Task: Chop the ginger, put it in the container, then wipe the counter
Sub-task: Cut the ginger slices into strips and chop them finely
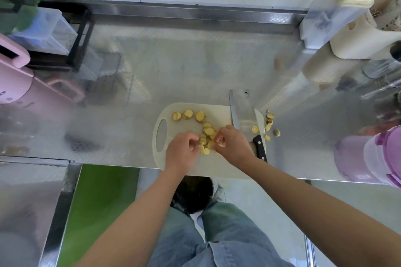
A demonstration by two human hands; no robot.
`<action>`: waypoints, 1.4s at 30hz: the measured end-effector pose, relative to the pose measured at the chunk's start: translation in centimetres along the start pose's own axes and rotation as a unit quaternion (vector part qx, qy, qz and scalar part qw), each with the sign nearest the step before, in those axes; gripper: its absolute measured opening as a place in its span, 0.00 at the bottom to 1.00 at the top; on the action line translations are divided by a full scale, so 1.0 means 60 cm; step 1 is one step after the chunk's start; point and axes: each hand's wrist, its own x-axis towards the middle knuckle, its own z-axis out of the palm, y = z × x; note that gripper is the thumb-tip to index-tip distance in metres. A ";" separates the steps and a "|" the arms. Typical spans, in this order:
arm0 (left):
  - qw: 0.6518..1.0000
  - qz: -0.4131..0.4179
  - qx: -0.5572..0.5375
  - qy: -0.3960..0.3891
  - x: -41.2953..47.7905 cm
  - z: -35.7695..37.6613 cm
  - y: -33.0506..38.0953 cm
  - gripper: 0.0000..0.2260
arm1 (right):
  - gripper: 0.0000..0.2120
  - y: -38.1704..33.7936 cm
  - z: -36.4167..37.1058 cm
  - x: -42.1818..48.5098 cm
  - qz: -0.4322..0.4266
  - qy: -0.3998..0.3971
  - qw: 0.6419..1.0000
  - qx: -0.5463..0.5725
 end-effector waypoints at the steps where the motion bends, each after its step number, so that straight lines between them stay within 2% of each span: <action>1: 1.000 -0.002 -0.002 0.000 -0.002 0.002 -0.001 0.09 | 0.06 0.001 0.000 -0.001 -0.012 -0.006 1.000 -0.005; 5: 1.000 -0.005 -0.001 -0.007 -0.008 0.002 -0.002 0.09 | 0.05 0.006 -0.004 -0.005 -0.022 0.025 0.999 0.033; 10: 0.999 0.014 0.008 -0.031 -0.010 -0.009 -0.012 0.10 | 0.05 0.002 -0.020 -0.002 0.084 0.061 0.975 0.195; 12: 0.998 0.035 0.010 -0.045 -0.008 -0.015 -0.016 0.10 | 0.05 0.001 -0.024 -0.003 0.107 0.060 0.968 0.217; 17: 0.994 0.067 0.012 -0.083 0.000 -0.029 -0.021 0.11 | 0.11 -0.012 0.003 -0.019 0.133 0.047 0.985 0.101; 20: 0.991 0.084 0.015 -0.105 0.006 -0.036 -0.028 0.11 | 0.12 -0.027 0.020 -0.024 0.135 0.079 0.987 0.026; 23: 0.988 0.098 0.023 -0.120 0.014 -0.044 -0.034 0.11 | 0.08 -0.038 0.021 -0.026 0.131 0.153 0.977 0.065; 26: 0.990 0.104 0.029 -0.095 0.021 -0.051 -0.036 0.09 | 0.05 -0.046 0.004 -0.016 0.140 0.203 0.959 0.142; 30: 0.994 0.101 0.024 -0.028 0.041 -0.061 -0.023 0.07 | 0.03 -0.046 -0.018 0.018 0.174 0.168 0.962 0.127; 34: 0.994 0.097 0.043 0.023 0.065 -0.067 0.001 0.08 | 0.03 -0.046 -0.019 0.061 0.157 0.144 0.970 0.121; 38: 0.991 0.104 0.080 0.027 0.080 -0.066 0.022 0.10 | 0.05 -0.041 -0.023 0.094 0.140 0.142 0.975 0.104; 42: 0.986 0.109 0.127 0.018 0.095 -0.059 0.037 0.13 | 0.04 -0.028 -0.025 0.109 0.117 0.124 0.985 0.010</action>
